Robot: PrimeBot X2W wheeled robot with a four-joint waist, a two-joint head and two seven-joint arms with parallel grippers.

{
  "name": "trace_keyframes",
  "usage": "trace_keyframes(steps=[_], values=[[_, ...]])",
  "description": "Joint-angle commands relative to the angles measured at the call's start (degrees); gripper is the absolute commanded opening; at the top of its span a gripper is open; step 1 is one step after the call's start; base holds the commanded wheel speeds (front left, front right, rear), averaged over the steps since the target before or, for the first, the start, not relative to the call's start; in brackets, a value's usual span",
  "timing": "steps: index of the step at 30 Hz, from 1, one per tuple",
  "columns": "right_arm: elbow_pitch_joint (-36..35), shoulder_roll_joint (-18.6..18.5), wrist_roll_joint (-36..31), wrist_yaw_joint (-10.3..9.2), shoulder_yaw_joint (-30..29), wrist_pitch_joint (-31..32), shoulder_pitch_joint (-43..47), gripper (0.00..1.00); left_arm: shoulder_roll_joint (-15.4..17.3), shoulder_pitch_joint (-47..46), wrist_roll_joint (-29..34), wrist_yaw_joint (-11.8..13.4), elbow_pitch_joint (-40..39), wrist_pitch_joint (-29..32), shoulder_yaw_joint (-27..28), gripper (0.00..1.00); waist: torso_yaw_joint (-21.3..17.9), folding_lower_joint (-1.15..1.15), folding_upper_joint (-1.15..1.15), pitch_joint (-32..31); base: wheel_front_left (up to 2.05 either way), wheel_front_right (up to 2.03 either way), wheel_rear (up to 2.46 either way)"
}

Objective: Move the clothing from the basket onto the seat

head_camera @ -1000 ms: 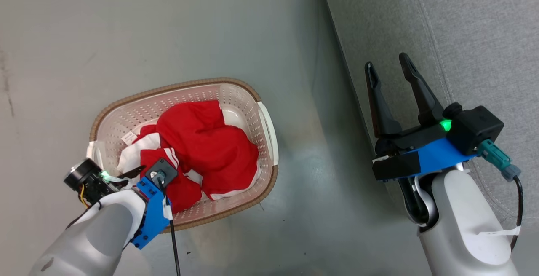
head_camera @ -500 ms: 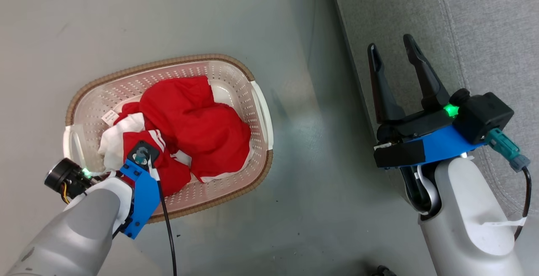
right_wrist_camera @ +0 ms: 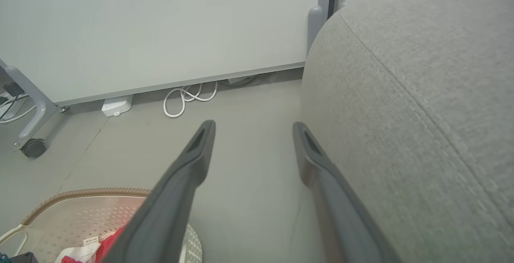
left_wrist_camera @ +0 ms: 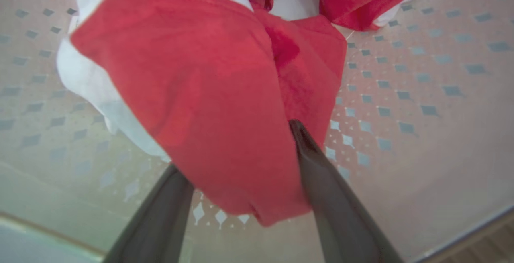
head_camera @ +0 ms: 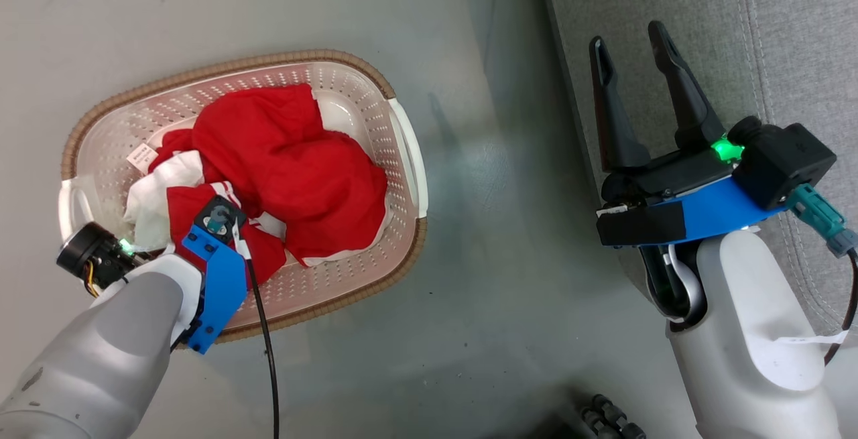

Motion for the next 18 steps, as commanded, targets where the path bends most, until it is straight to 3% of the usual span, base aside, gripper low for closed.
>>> trace_keyframes(steps=[1,9,10,11,12,13,18], values=[[-0.3,-0.2,0.6,0.03,-0.1,-0.2,-0.9,1.00,0.2,-1.3,0.3,-0.1,0.3,0.0,-0.1,1.00,-0.3,0.00,0.00,0.9,0.00,0.00,0.00],[-0.5,-0.2,1.0,0.03,0.0,-0.2,-1.2,1.00,0.1,-2.3,2.1,-0.1,1.7,1.6,-0.6,1.00,-0.7,0.00,0.00,2.2,0.00,0.00,0.00],[-0.5,-0.2,1.0,0.03,0.0,-0.2,-1.2,1.00,0.0,-2.3,2.3,-0.1,1.7,1.9,-0.6,0.92,-0.7,0.00,0.00,2.2,0.00,0.00,0.00],[-0.4,-0.2,1.0,0.03,0.0,-0.2,-1.3,1.00,0.0,-2.3,2.4,-0.1,1.7,2.0,-0.7,0.44,-0.7,0.00,0.00,2.3,0.00,0.00,0.00],[-0.3,-0.2,0.9,0.03,-0.1,-0.2,-1.4,1.00,0.1,-2.3,2.5,-0.1,1.6,2.0,-0.7,0.10,-0.8,0.00,0.00,2.3,0.00,0.00,0.00],[-0.3,-0.2,0.9,0.03,-0.1,-0.2,-1.4,1.00,0.1,-2.2,2.7,-0.1,1.6,2.0,-0.7,0.00,-0.8,0.00,0.00,2.3,0.00,0.00,0.00],[0.2,-0.2,0.7,0.03,-0.4,-0.2,-1.4,1.00,0.0,-1.9,3.0,-0.1,1.2,2.0,-0.8,0.00,-0.7,0.00,0.00,1.9,0.00,0.00,0.00]])
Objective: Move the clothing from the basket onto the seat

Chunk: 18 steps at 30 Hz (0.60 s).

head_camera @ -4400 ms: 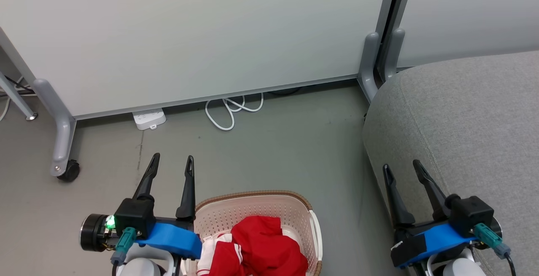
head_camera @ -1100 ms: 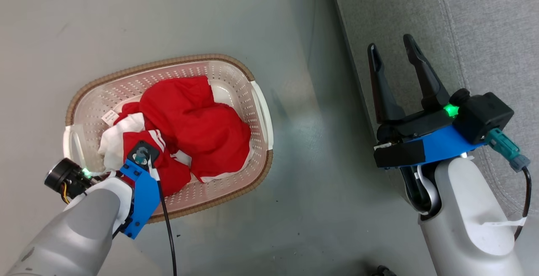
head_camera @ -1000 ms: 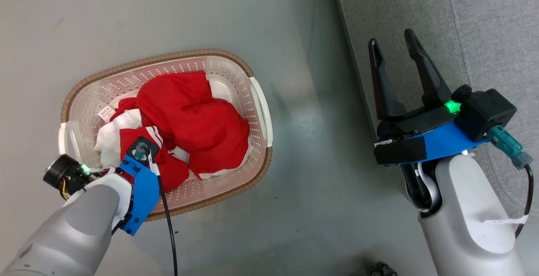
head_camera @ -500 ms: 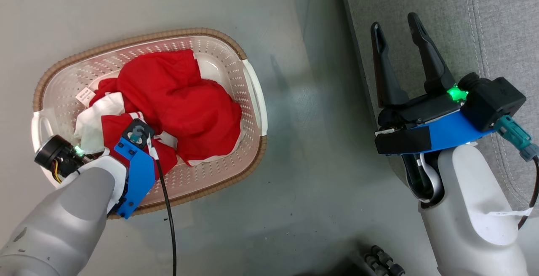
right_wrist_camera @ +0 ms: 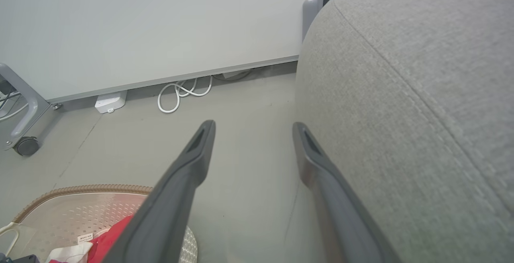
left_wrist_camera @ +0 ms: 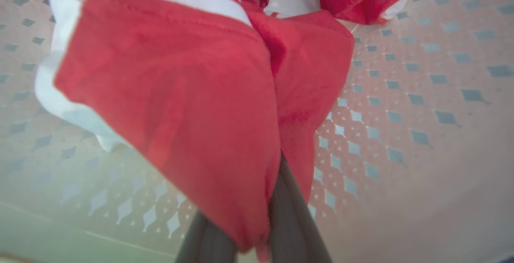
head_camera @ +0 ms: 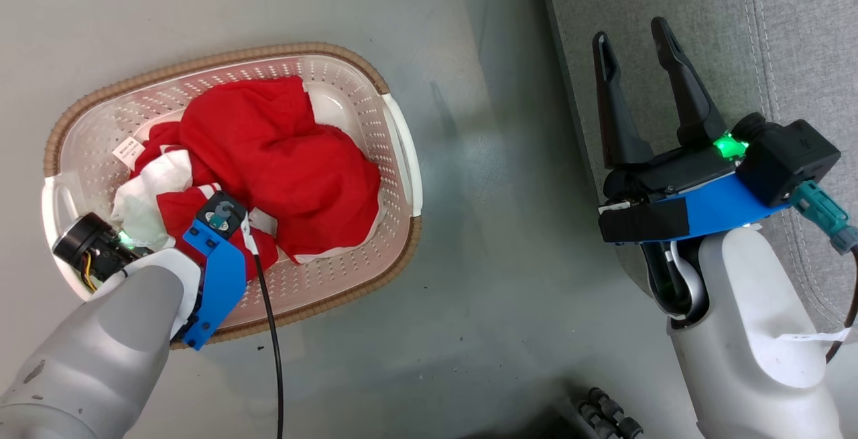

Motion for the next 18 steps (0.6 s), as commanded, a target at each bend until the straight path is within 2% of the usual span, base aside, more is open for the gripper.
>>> trace_keyframes(steps=[1,10,18], values=[[0.2,-0.2,-0.1,0.03,-0.3,-0.2,-0.9,1.00,0.1,-0.3,0.3,-0.1,0.0,-0.2,-0.2,0.00,0.2,0.00,0.00,-0.3,0.00,0.00,0.00],[1.1,-0.2,-0.6,0.03,-0.4,-0.2,0.3,1.00,-1.5,1.3,0.1,-0.1,-0.9,-1.5,-0.2,0.00,1.0,0.00,0.00,-3.5,0.00,0.00,0.00],[2.3,-0.3,-2.7,0.03,-1.7,-0.2,2.5,1.00,-4.2,2.9,-1.1,-0.1,-2.8,-6.0,-0.2,0.00,3.5,0.00,0.00,-8.6,0.00,0.00,0.00]])
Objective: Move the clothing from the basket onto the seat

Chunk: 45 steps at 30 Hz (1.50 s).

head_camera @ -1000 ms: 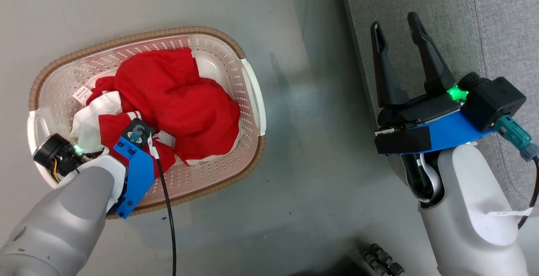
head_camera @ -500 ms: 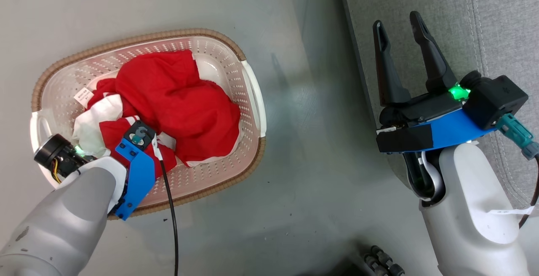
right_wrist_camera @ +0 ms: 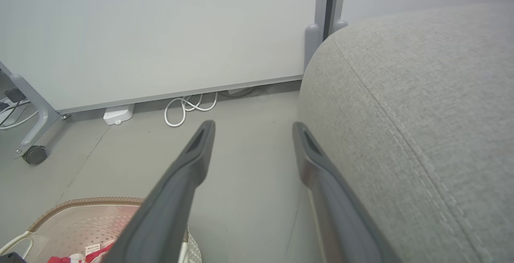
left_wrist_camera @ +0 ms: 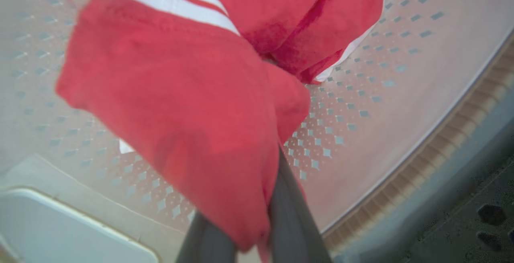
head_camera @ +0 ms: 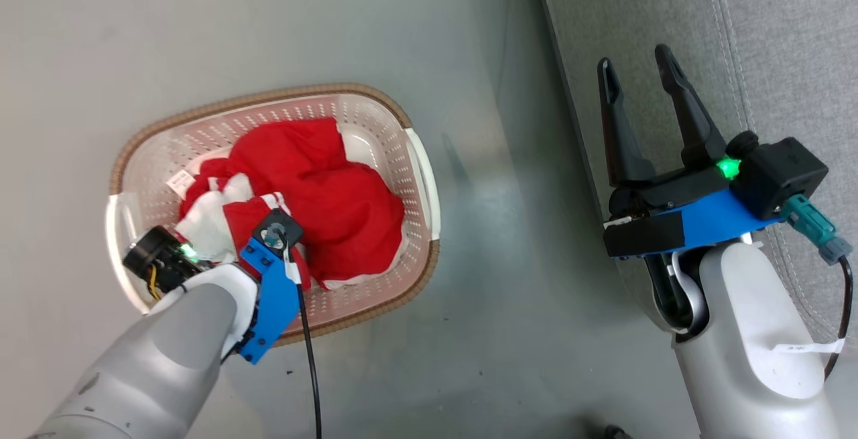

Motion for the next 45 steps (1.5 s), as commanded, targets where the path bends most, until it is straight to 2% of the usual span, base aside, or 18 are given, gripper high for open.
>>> trace_keyframes(steps=[1,14,31,45], values=[[0.4,-0.3,-0.9,0.03,-0.5,-0.2,1.1,1.00,-0.7,0.8,-0.9,-0.1,-0.3,-1.5,-0.2,0.00,1.6,0.00,0.00,-2.6,0.00,0.00,0.00],[2.6,-0.3,-3.8,0.03,-2.4,-0.2,5.4,1.00,-5.8,2.6,-4.5,-0.1,-2.7,-11.5,-0.2,0.00,6.8,0.00,0.00,-12.9,0.00,0.00,0.00],[4.7,-0.3,-6.0,0.03,-3.7,-0.2,12.0,1.00,-9.1,0.2,-11.5,-0.1,-5.9,-24.4,0.7,0.00,11.6,0.00,0.00,-25.4,0.00,0.00,0.00],[6.1,-0.3,-6.2,0.03,-3.5,-0.2,17.4,1.00,-11.2,-3.1,-11.9,0.9,-11.0,-27.6,6.3,0.00,13.9,0.00,0.00,-34.4,0.00,0.00,0.00]])
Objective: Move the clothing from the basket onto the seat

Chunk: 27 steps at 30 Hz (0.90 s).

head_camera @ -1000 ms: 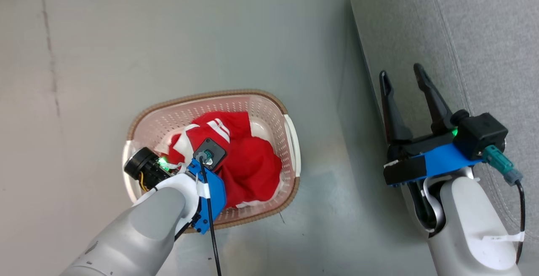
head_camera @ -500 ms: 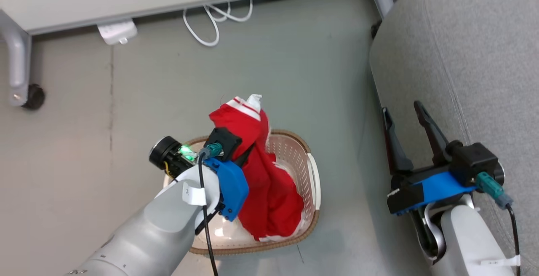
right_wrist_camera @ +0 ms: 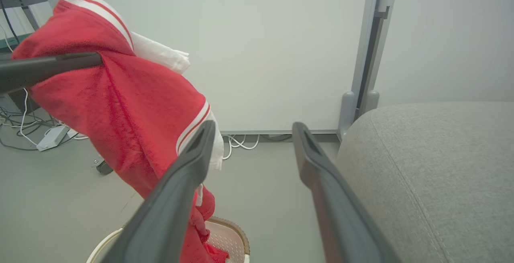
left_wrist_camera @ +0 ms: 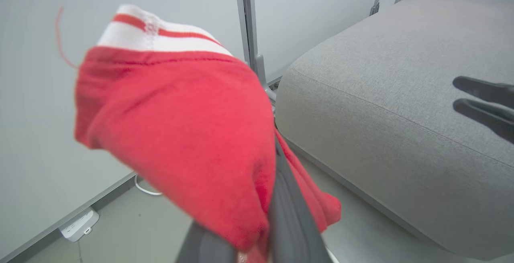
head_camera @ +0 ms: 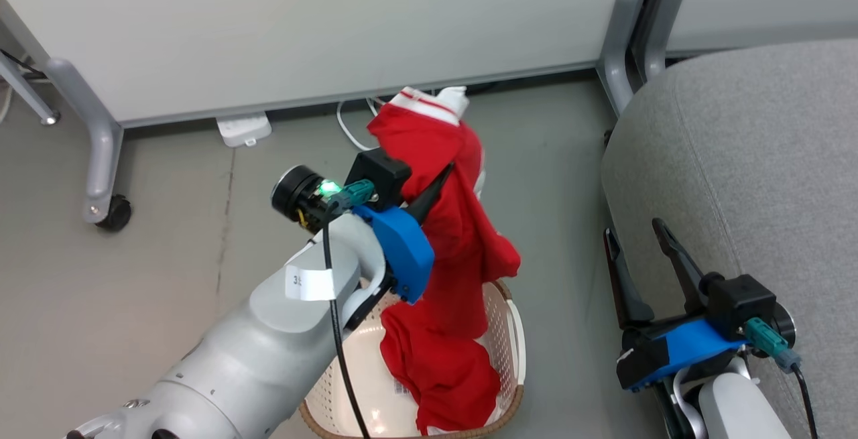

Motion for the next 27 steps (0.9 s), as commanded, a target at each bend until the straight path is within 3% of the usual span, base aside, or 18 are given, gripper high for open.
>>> trace_keyframes(steps=[1,11,27], values=[[0.3,-0.3,0.1,0.03,0.1,-0.2,1.3,1.00,-0.1,-1.1,0.6,0.8,-1.4,-0.4,1.0,0.00,0.7,0.01,0.00,-1.9,0.00,0.00,0.00],[0.8,-0.3,0.8,0.03,0.8,-0.2,4.5,1.00,0.1,0.1,2.7,2.3,-8.5,-0.4,3.0,0.00,1.8,0.01,0.00,-7.2,0.00,0.00,0.00],[-0.5,-0.3,1.1,0.03,4.3,-0.2,5.4,1.00,2.3,0.2,2.1,4.5,-15.1,2.9,2.4,0.00,2.9,0.01,0.00,-8.8,0.00,0.00,0.00]])
